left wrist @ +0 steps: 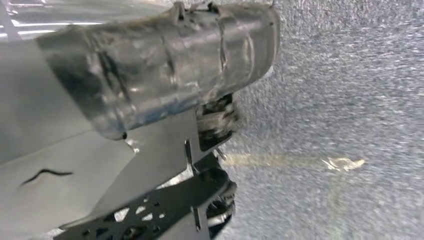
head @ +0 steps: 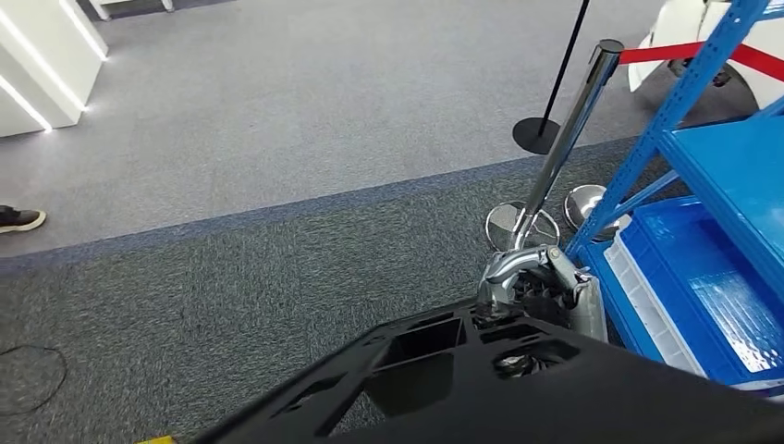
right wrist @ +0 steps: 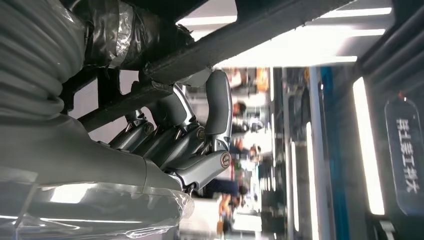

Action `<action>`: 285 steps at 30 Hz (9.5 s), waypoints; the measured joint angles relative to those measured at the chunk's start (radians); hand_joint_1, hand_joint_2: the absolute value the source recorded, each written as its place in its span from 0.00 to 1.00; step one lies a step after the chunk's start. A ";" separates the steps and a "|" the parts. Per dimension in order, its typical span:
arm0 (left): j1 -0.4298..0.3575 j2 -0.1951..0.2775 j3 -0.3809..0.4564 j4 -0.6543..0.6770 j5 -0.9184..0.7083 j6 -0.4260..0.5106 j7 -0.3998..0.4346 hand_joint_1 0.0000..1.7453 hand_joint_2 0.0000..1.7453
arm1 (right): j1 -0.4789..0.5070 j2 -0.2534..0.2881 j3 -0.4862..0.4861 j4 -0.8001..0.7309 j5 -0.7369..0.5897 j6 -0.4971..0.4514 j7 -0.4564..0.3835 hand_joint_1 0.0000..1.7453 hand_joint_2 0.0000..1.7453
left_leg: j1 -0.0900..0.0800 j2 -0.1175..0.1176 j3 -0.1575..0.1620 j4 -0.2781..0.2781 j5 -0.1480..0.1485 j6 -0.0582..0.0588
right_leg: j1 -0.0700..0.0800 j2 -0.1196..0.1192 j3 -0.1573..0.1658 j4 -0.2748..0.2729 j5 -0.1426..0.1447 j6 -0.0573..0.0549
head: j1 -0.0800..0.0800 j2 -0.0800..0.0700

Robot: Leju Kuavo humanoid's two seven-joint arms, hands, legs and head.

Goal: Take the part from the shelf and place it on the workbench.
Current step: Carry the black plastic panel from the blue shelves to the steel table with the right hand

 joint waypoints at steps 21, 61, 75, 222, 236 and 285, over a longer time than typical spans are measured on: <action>0.003 -0.004 0.000 0.000 0.006 0.007 -0.007 0.00 0.00 | -0.004 -0.011 0.000 -0.005 -0.210 0.058 -0.104 0.97 1.00 | -0.006 -0.045 0.139 -0.256 0.122 0.062 | 0.013 0.004 -0.077 0.155 -0.040 0.036 | -0.008 0.000; 0.008 -0.024 -0.001 -0.002 0.046 0.003 -0.036 0.00 0.00 | 0.014 -0.017 0.000 0.000 -0.249 0.053 -0.133 0.97 1.00 | -0.004 -0.050 0.075 -0.139 0.059 0.017 | 0.006 0.018 0.004 -0.002 -0.003 -0.003 | -0.036 0.000; -0.008 -0.020 -0.001 -0.002 0.026 0.009 -0.016 0.00 0.00 | 0.020 -0.017 0.000 0.001 -0.287 0.022 -0.159 0.97 1.00 | -0.023 0.038 0.113 -0.259 0.136 0.065 | 0.023 -0.083 0.063 -0.022 -0.047 0.023 | -0.039 0.000; 0.003 -0.008 -0.001 -0.002 0.061 -0.086 0.023 0.00 0.00 | 0.009 0.005 0.000 0.092 -0.519 0.066 -0.310 0.97 1.00 | -0.010 0.020 0.071 -0.159 0.099 0.030 | 0.030 -0.005 0.045 -0.036 -0.012 -0.009 | 0.144 0.000; 0.004 -0.006 -0.001 -0.002 0.062 -0.079 0.025 0.00 0.00 | 0.009 0.005 -0.001 0.097 -0.478 0.038 -0.289 0.97 1.00 | -0.009 0.000 0.171 -0.260 0.083 0.067 | 0.025 -0.005 -0.066 0.113 -0.017 0.034 | 0.159 0.000; 0.005 0.000 -0.001 -0.001 0.062 -0.076 0.027 0.00 0.00 | 0.010 0.007 -0.002 0.104 -0.523 0.045 -0.305 0.97 1.00 | -0.027 0.005 0.078 -0.212 0.135 0.051 | 0.023 0.007 0.102 -0.047 -0.069 0.001 | 0.156 0.000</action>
